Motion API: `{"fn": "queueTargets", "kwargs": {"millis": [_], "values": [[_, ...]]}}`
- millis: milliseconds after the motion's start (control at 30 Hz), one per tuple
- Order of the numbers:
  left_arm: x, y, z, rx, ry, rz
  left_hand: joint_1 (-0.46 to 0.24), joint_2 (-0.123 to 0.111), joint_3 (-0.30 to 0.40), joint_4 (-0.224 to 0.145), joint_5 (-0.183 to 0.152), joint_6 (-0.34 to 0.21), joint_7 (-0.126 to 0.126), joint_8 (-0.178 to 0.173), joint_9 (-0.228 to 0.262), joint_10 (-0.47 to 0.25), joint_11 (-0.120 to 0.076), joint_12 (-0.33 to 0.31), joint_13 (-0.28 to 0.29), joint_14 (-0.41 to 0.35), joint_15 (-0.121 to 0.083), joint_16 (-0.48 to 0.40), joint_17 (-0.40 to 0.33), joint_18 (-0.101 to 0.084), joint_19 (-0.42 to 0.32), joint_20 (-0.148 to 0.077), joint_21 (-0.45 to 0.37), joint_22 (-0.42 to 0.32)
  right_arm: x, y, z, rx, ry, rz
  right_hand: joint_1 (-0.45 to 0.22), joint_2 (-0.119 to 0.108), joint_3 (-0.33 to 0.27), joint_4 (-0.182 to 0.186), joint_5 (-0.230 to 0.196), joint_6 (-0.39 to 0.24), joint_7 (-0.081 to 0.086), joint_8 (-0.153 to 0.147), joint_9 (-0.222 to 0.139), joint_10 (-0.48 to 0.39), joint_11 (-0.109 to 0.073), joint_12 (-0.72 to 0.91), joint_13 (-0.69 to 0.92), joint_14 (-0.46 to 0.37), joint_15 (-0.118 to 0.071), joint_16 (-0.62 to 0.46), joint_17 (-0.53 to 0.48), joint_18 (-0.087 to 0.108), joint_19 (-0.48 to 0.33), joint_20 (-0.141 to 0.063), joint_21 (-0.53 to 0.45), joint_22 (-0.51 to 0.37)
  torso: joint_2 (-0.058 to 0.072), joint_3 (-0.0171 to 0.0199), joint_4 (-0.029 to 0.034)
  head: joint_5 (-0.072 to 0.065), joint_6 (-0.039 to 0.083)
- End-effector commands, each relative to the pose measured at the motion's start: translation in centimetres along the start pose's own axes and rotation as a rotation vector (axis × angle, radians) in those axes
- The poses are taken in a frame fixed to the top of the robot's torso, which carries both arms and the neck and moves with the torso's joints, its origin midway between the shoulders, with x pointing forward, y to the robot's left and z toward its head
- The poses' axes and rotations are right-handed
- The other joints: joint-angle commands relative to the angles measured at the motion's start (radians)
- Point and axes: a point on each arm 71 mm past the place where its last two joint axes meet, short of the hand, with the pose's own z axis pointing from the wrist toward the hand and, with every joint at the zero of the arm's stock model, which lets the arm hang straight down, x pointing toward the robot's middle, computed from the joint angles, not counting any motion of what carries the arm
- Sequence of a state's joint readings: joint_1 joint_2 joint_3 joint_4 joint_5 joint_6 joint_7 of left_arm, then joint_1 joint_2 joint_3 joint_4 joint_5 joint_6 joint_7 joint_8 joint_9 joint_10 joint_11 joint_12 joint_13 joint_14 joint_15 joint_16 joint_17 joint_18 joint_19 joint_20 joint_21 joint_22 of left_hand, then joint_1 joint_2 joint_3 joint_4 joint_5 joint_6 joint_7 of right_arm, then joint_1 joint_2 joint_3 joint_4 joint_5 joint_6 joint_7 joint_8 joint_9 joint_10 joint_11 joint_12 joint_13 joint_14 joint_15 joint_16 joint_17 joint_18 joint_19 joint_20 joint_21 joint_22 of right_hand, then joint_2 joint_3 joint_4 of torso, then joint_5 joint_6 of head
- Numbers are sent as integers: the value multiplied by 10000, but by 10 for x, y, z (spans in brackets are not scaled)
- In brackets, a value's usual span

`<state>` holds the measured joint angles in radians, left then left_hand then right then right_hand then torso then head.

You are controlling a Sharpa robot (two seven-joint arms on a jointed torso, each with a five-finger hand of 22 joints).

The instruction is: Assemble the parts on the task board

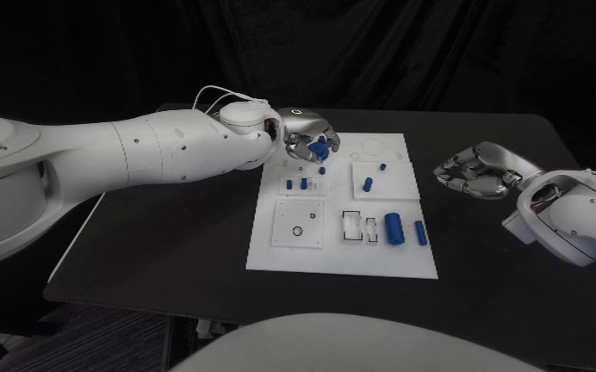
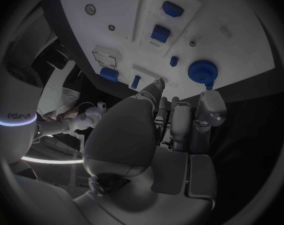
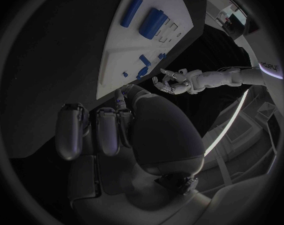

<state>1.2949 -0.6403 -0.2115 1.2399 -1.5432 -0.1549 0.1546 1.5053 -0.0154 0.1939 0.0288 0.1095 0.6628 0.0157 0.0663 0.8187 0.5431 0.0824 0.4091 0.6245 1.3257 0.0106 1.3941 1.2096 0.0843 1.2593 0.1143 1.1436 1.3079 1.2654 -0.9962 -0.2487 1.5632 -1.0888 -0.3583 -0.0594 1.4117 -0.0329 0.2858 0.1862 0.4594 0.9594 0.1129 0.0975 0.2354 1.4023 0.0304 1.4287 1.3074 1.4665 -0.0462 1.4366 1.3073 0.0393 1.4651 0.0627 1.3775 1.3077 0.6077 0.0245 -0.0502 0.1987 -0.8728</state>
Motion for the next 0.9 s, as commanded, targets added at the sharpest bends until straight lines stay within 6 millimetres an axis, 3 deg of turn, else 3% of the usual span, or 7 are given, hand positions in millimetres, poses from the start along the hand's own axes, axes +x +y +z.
{"fn": "queueTargets", "kwargs": {"millis": [33,67,100,233,400,633,900], "values": [[3,-9,2,1125,-278,1665,2,-80,40,-14,3,-150,-79,-58,-789,35,-90,-50,-435,114,-1,97,-21,112,171,12,133,1358,1,0,0,0,-20,9,-117,-11,73,9,35,58,21,34,0,6,-21,-12,495,586,30,-11,516,136,149,24,5,1682,5,2,10,-1,2],[4,-10,3,1208,-294,1818,11,-83,42,-37,7,-174,-136,-72,-1057,43,-107,-55,-586,89,-40,79,-108,122,162,-2,90,1345,1,0,0,-1,-16,9,-117,-11,73,9,35,58,21,34,0,6,-21,-12,495,586,30,-11,516,136,149,24,5,1682,3,2,12,-8,2],[5,-11,4,1297,-313,1972,21,-84,64,-67,5,-103,-363,-35,-1433,197,-235,-27,-808,163,-141,121,-103,110,243,-34,145,1364,1,1,0,-2,-12,9,-117,-11,73,9,35,58,21,34,0,6,-21,-12,495,586,30,-11,516,136,149,24,5,1682,0,2,13,-14,2],[9,-12,8,1450,-282,2290,-32,-113,83,-60,-14,297,-417,3,-2024,440,-324,-47,-1240,265,-228,185,-117,83,376,-80,237,1398,1,1,0,0,12,7,-120,-12,77,8,45,62,20,36,0,5,-22,-13,493,586,30,-13,512,136,150,23,5,1682,-1,12,-12,4,2],[15,-11,11,1339,-118,2359,-81,-127,73,-39,-33,457,-453,4,-2243,493,-334,-73,-1405,259,-243,185,-168,84,383,-89,214,1395,2,1,1,0,36,0,-120,-12,77,8,45,62,20,36,0,5,-22,-13,493,586,30,-13,512,136,150,23,5,1682,-7,30,-6,14,2],[26,-6,13,1058,201,2296,-147,-132,60,-5,-38,557,-558,-11,-2483,688,-291,-13,-1527,278,-222,207,-185,78,427,-97,233,1405,2,1,2,-22,41,-4,-123,-13,81,6,54,63,20,37,0,2,-22,-16,488,586,29,-13,511,136,149,22,2,1681,1,15,-8,-2,2],[34,-2,14,762,541,2208,-268,-110,76,80,10,857,-401,55,-2734,969,-240,94,-1633,299,-179,235,-209,69,481,-99,254,1417,2,1,2,-36,51,1,-124,-12,88,2,65,61,19,36,-1,0,-23,-19,484,586,28,-13,512,137,148,21,-3,1679,-5,12,-1,-43,2]]}}
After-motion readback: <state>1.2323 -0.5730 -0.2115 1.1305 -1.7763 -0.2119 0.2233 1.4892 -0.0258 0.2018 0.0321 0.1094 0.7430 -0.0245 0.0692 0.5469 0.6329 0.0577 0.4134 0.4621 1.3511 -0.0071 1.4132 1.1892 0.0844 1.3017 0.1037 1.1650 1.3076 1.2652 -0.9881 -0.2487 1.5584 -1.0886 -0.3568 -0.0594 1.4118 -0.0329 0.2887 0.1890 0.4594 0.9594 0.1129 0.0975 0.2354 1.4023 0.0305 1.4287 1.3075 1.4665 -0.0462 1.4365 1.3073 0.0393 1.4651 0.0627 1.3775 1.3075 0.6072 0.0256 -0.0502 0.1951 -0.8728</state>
